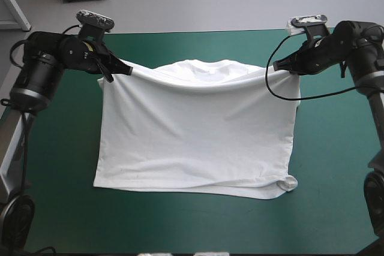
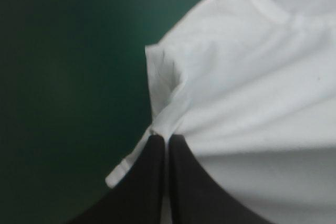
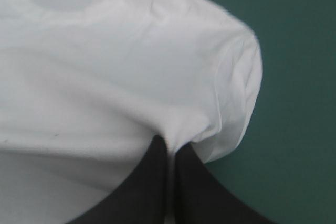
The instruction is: Fold the cloth
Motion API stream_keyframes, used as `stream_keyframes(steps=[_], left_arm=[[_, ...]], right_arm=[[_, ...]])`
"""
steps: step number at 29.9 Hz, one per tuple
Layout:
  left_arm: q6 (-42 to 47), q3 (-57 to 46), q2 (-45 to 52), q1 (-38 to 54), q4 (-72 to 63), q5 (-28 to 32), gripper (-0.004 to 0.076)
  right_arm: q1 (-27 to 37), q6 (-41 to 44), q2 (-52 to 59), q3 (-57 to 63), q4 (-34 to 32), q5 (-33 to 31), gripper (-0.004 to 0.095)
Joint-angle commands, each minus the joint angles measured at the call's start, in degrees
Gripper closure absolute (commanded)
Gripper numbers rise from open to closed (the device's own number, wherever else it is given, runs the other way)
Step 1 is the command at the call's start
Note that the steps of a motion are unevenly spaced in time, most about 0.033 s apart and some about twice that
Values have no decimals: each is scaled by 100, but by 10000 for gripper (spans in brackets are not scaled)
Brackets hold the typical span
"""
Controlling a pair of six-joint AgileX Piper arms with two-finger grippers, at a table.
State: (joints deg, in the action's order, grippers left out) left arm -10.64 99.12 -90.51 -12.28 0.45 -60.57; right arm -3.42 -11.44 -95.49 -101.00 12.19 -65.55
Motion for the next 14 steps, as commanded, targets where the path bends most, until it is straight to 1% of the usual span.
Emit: stream_keyframes(steps=[1, 5, 10, 14], left_arm=[[56, 368, 608, 12, 20, 240, 733], [56, 549, 970, 12, 14, 314, 733], [56, 752, 1405, 12, -96, 394, 733], [56, 943, 1695, 12, -257, 605, 733]], right_arm=[[-5, -46, 722, -345, 81, 254, 921], [-5, -46, 1032, -800, 95, 231, 921], [-5, -36, 1201, -1581, 284, 198, 921], [-5, -8, 1250, -1960, 458, 223, 921]])
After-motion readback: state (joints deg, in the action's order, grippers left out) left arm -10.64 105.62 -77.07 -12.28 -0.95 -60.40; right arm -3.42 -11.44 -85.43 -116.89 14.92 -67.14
